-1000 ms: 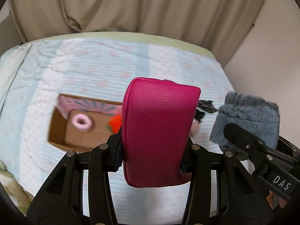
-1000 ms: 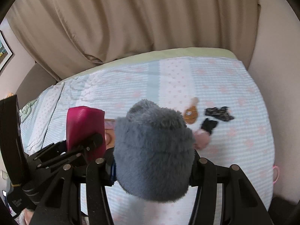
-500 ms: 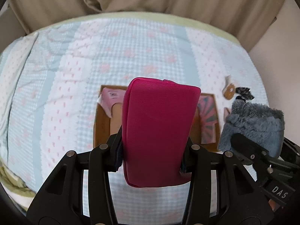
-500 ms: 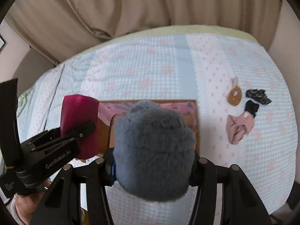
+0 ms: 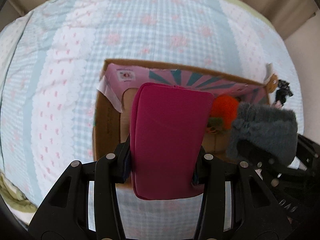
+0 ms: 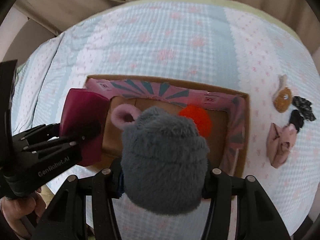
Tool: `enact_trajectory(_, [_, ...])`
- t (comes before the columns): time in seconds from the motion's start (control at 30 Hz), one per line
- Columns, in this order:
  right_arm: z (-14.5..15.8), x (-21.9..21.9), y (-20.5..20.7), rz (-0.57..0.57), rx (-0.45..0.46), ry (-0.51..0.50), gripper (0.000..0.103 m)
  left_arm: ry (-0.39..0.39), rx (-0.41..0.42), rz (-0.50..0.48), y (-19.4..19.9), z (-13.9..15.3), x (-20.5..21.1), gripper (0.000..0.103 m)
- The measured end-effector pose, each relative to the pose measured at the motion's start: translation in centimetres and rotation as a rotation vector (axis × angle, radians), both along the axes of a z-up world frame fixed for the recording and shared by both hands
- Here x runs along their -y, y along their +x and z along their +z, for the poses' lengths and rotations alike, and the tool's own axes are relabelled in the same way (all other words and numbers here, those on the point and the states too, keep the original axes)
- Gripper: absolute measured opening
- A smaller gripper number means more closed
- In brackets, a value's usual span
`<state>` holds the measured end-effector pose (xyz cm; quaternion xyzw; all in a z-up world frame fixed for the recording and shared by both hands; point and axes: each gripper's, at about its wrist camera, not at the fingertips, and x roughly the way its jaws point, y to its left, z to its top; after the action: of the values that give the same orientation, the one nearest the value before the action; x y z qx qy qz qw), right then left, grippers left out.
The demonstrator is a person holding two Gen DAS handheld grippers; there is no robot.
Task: Organize soft objects
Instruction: 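Carry the pouch and hat over the box and release both inside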
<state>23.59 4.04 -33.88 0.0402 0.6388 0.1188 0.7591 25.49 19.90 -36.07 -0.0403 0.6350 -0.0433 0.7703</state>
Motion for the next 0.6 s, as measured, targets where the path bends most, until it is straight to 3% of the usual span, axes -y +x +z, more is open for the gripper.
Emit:
enact_trajectory(0.37, [-4.9, 1.1, 3.9, -0.037, -0.090, 0.024, 0.050, 0.032, -0.086, -0.027, 0.9, -6.3, 0.9, 0.041])
enact_trajectory(0.4, [-4.9, 1.2, 4.2, -0.051, -0.089, 0.025, 0.052, 0.032, -0.087, -0.039, 1.0, -6.4, 1.1, 0.045])
enact_trajectory(0.47, [-5.0, 1.5, 4.7, -0.086, -0.101, 0.048, 0.062, 0.031, -0.080, -0.065, 0.9, -6.4, 1.4, 0.069])
enact_trajectory(0.5, [-5.0, 1.6, 4.9, -0.105, -0.112, 0.056, 0.072, 0.033, -0.071, -0.078, 0.9, -6.2, 1.6, 0.098])
enact_trajectory(0.53, [-5.0, 1.9, 5.1, -0.131, -0.123, 0.041, 0.083, 0.048, -0.057, -0.089, 0.8, -6.0, 1.7, 0.103])
enact_trajectory(0.6, [-4.8, 2.1, 5.3, -0.150, -0.112, 0.041, 0.094, 0.077, -0.020, -0.107, 0.4, -5.4, 2.1, 0.103])
